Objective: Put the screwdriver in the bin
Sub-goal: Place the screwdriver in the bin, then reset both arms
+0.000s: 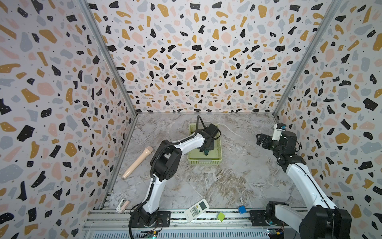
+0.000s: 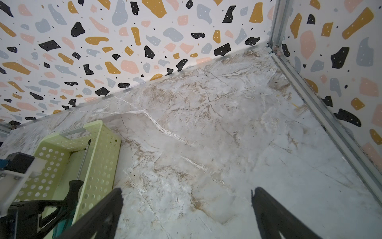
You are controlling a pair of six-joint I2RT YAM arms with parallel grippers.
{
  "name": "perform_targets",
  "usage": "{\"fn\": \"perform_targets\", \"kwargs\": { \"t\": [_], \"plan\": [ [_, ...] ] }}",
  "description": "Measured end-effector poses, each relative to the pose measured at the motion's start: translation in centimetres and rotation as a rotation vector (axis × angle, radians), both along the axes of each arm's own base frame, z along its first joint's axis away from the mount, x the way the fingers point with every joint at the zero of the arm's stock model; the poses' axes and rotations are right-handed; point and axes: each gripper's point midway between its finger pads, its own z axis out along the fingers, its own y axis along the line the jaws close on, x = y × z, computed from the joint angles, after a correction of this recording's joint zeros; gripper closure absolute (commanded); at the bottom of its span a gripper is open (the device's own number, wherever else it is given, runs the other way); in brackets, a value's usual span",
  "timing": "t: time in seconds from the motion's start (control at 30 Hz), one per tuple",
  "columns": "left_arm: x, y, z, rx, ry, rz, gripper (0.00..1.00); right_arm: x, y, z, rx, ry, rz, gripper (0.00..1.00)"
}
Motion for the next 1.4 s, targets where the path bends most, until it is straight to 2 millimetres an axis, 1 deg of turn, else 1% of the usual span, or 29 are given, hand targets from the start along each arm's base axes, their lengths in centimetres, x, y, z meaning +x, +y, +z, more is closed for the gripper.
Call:
{"fn": "perform_targets", "kwargs": {
  "t": [0.13,0.27,0.53,0.6,0.67,0.7,0.77,0.87,0.93,1.0,1.03,1.1,1.17,1.23,1.27,1.3,1.4],
  "plan": [
    [0.1,-0.1,0.0,-0.002,-0.003,0.000,0.57,0.0,0.0,0.0,0.000,0.000,0.000,0.00],
    [0.1,-0.1,0.1,-0.005,-0.005,0.001,0.44,0.0,0.0,0.0,-0.001,0.000,0.000,0.00],
    [0.1,-0.1,0.2,-0.004,-0.006,-0.003,0.26,0.0,0.0,0.0,-0.002,0.000,0.001,0.00],
    [0.1,-0.1,0.6,-0.002,-0.007,-0.009,0.19,0.0,0.0,0.0,-0.002,0.000,0.001,0.00],
    [0.3,-0.3,1.6,-0.006,-0.019,-0.017,0.12,0.0,0.0,0.0,-0.002,0.000,0.001,0.00],
    [0.5,-0.3,2.4,-0.010,-0.032,-0.022,0.08,0.0,0.0,0.0,-0.002,0.000,0.001,0.00],
    [0.8,-0.5,4.9,-0.026,-0.070,-0.031,0.00,0.0,0.0,0.0,-0.002,0.000,0.001,0.00],
    [1.5,-0.7,10.4,-0.062,-0.161,-0.054,0.00,0.0,0.0,0.0,-0.001,0.000,0.000,0.01],
    [1.9,-0.7,14.9,-0.090,-0.245,-0.070,0.00,0.0,-0.2,0.0,0.001,0.001,-0.010,0.01],
    [1.9,-0.1,18.6,-0.103,-0.325,-0.077,0.00,0.0,-0.4,0.0,0.001,0.002,-0.024,0.01],
    [1.6,0.6,20.5,-0.100,-0.368,-0.080,0.00,0.0,-0.5,0.0,0.000,0.002,-0.033,0.01],
    [0.9,2.0,23.1,-0.101,-0.449,-0.078,0.00,0.0,-0.7,-0.1,-0.001,0.003,-0.047,0.00],
    [-0.3,3.9,24.7,-0.101,-0.527,-0.074,0.00,-0.1,-1.0,-0.5,-0.002,0.007,-0.062,0.01],
    [-1.7,6.5,25.4,-0.093,-0.602,-0.060,0.01,-0.2,-1.3,-1.0,-0.004,0.016,-0.079,0.01],
    [-2.3,7.4,25.4,-0.089,-0.630,-0.050,0.01,-0.3,-1.4,-1.2,-0.007,0.019,-0.087,0.01],
    [-2.9,8.8,25.2,-0.076,-0.667,-0.034,0.00,-0.3,-1.6,-1.3,-0.010,0.021,-0.095,0.01],
    [-4.2,13.2,23.9,-0.006,-0.744,0.041,0.00,-0.3,-1.9,-1.4,-0.017,0.016,-0.112,0.01]
  ]
}}
